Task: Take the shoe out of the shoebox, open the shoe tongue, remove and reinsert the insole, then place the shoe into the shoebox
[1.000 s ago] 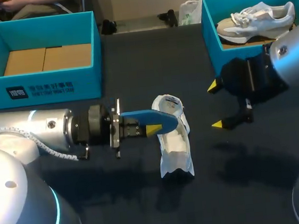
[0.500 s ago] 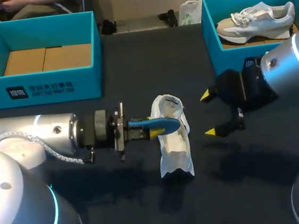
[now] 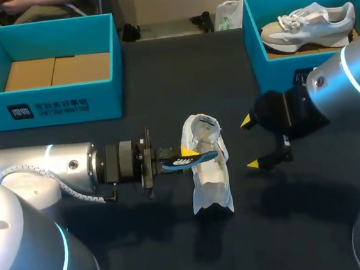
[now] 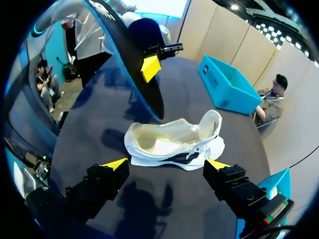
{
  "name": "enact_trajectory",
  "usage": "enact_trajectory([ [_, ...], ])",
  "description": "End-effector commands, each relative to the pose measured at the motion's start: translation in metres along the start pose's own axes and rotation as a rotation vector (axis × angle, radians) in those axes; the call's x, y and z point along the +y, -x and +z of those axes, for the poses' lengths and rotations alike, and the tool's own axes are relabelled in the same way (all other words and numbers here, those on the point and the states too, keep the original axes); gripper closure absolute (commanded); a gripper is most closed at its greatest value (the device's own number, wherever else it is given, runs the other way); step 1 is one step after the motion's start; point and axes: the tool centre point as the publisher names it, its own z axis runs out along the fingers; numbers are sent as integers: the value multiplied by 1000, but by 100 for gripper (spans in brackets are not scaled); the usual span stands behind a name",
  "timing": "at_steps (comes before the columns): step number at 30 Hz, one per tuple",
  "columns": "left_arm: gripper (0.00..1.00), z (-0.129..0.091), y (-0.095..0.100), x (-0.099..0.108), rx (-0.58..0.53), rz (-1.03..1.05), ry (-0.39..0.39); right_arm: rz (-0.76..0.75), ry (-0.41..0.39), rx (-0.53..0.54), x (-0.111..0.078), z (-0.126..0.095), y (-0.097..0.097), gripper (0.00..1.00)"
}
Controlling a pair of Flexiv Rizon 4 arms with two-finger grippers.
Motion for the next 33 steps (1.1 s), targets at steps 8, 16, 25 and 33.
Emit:
enact_trajectory([
  [8,100,5,-3,2,-5,21,8,-6,-18,21,-8,41,3,0],
  [16,100,7,-8,0,-11,16,24,2,6,22,-16,57,1,0],
  [25,100,8,-14,4,-13,3,40,-39,16,11,-16,65,-1,0],
  [33,100,10,-17,8,-22,1,52,-37,4,24,-17,68,-3,0],
])
